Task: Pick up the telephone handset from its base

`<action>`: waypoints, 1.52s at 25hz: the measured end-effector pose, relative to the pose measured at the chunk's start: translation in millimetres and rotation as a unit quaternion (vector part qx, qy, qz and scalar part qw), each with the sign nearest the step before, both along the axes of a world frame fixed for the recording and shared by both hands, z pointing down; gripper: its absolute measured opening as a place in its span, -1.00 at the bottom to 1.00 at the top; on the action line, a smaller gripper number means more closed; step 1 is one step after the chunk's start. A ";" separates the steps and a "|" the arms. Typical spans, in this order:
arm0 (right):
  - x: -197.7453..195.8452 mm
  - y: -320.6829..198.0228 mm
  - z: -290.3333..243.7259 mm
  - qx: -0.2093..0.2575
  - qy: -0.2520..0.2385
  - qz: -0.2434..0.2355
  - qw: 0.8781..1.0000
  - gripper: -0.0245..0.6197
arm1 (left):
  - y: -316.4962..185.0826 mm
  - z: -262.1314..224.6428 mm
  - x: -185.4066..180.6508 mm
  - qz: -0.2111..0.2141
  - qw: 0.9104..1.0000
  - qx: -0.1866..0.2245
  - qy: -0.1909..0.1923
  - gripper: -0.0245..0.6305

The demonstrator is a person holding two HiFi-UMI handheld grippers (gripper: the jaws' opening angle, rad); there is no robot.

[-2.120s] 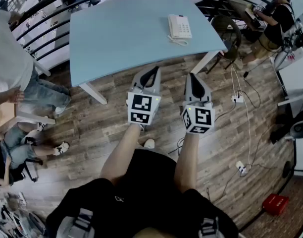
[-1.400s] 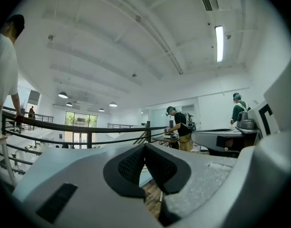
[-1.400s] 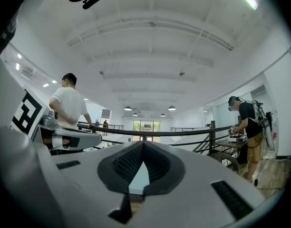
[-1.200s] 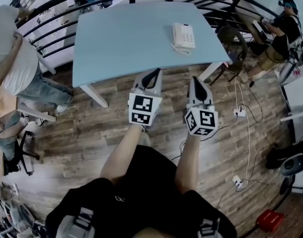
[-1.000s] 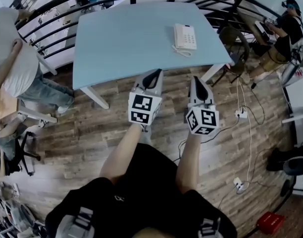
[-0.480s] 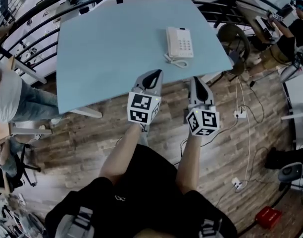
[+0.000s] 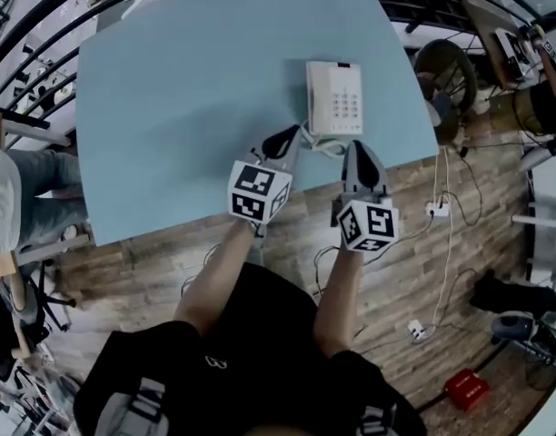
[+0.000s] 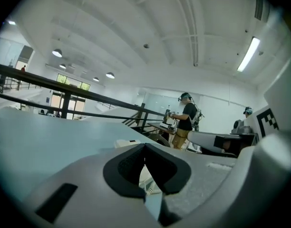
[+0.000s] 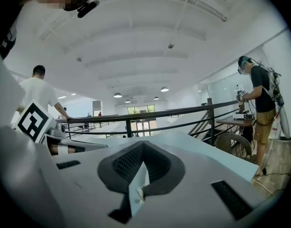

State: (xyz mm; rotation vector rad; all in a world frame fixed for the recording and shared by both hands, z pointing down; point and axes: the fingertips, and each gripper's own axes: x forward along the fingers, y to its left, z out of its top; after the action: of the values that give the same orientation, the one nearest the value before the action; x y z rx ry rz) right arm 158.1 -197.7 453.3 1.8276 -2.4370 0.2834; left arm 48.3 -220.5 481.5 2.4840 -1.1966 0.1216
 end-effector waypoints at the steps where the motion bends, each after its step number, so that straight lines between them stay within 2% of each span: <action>1: -0.8 -9.0 1.9 -0.003 0.000 0.000 1.000 -0.94 | -9.4 3.6 2.7 0.008 1.000 -0.005 0.004 -0.93; 11: 26.7 -54.0 55.1 -0.065 -0.007 0.001 0.998 -0.94 | -71.8 62.4 27.1 0.008 0.998 -0.069 -0.003 -0.93; 18: 34.2 -70.4 90.2 -0.104 0.001 -0.011 0.995 -0.94 | -102.2 102.1 44.9 0.016 0.993 -0.114 0.020 -0.65; 22: 38.8 -81.0 96.3 -0.111 0.001 -0.014 0.994 -0.94 | -120.2 115.6 57.9 0.024 0.990 -0.136 0.024 -0.60; 28: 52.5 -99.3 102.4 -0.117 0.001 -0.011 0.993 -0.94 | -135.6 135.7 76.9 0.036 0.981 -0.186 0.045 -0.50; 38: 53.8 -102.2 99.2 -0.116 0.003 -0.005 0.993 -0.94 | -136.7 140.9 83.1 0.050 0.973 -0.215 0.068 -0.48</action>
State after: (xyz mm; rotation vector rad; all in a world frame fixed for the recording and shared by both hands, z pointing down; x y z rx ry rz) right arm 212.0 -299.9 552.6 1.7140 -2.2965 0.5339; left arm 131.4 -357.2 622.4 2.1312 -0.8798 0.2101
